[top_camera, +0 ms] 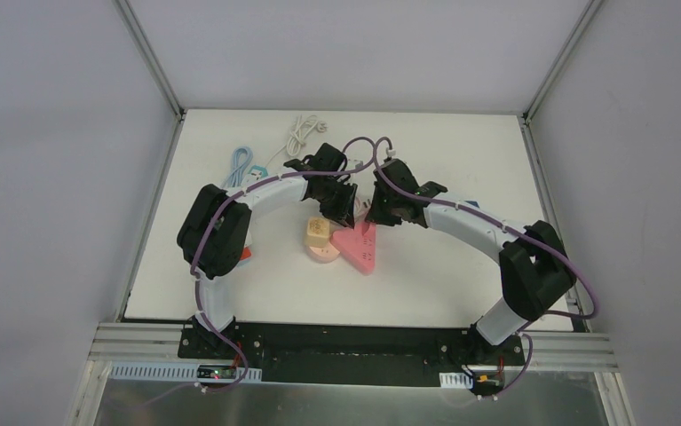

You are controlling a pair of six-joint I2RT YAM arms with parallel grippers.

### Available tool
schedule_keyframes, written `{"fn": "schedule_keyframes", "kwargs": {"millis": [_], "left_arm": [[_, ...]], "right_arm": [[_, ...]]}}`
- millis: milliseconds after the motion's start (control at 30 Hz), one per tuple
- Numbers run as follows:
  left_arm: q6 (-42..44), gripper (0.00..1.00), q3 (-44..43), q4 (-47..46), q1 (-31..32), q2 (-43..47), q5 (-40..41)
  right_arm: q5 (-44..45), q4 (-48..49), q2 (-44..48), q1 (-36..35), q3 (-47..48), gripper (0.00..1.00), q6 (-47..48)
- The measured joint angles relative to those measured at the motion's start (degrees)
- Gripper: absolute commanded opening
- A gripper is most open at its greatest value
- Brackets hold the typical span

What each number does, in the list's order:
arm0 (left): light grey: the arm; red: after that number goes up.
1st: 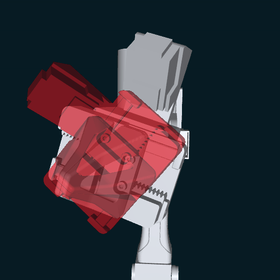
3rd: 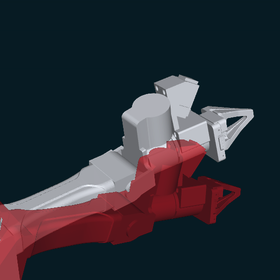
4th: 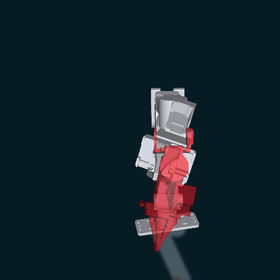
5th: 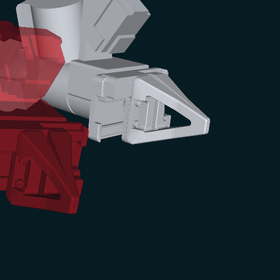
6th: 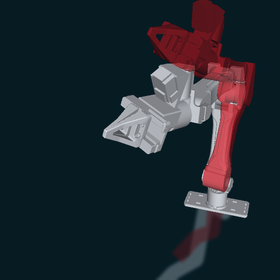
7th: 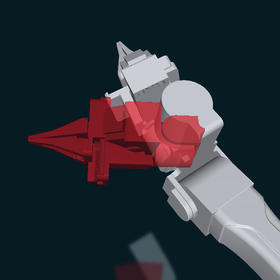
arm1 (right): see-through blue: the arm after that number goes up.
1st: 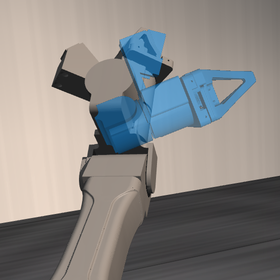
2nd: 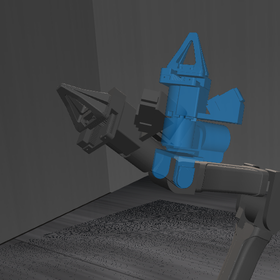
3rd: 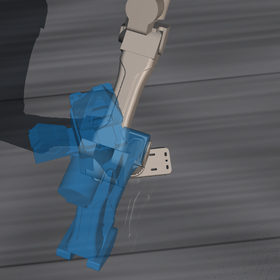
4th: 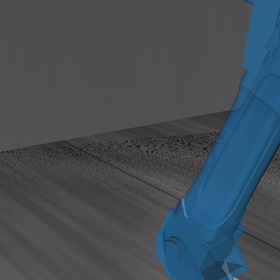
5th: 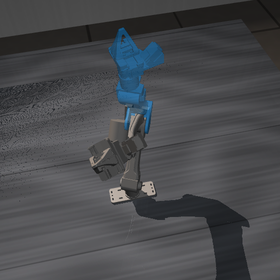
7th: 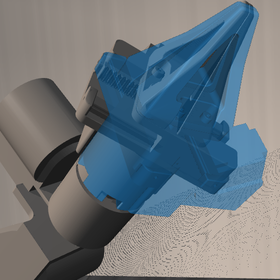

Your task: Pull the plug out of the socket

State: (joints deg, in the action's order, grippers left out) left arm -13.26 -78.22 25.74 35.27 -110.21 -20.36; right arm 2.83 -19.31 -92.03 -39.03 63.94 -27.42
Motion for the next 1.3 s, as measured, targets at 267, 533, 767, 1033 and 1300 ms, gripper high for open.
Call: {"fn": "schedule_keyframes", "kwargs": {"millis": [267,533,767,1033,1300], "left_arm": [[-0.8,0.2,-0.3,0.3,0.0,0.0,0.0],[-1.6,0.21,-0.9,0.8,0.3,-0.4,0.4],[-2.4,0.23,-1.2,1.0,0.3,-0.4,0.5],[-2.3,0.4,-6.8,6.9,0.4,-2.7,1.9],[-1.9,0.54,-22.7,17.4,0.8,-6.3,2.2]], "right_arm": [[-2.1,1.4,1.0,1.7,-1.5,0.0,1.0],[-7.1,4.5,3.6,3.7,-3.2,0.0,-1.0],[-1.6,3.9,2.7,1.7,1.0,0.0,-0.8],[2.4,-0.5,14.7,10.5,-3.7,0.0,0.3],[3.2,-2.7,27.5,18.6,-10.3,0.0,0.5]]}}
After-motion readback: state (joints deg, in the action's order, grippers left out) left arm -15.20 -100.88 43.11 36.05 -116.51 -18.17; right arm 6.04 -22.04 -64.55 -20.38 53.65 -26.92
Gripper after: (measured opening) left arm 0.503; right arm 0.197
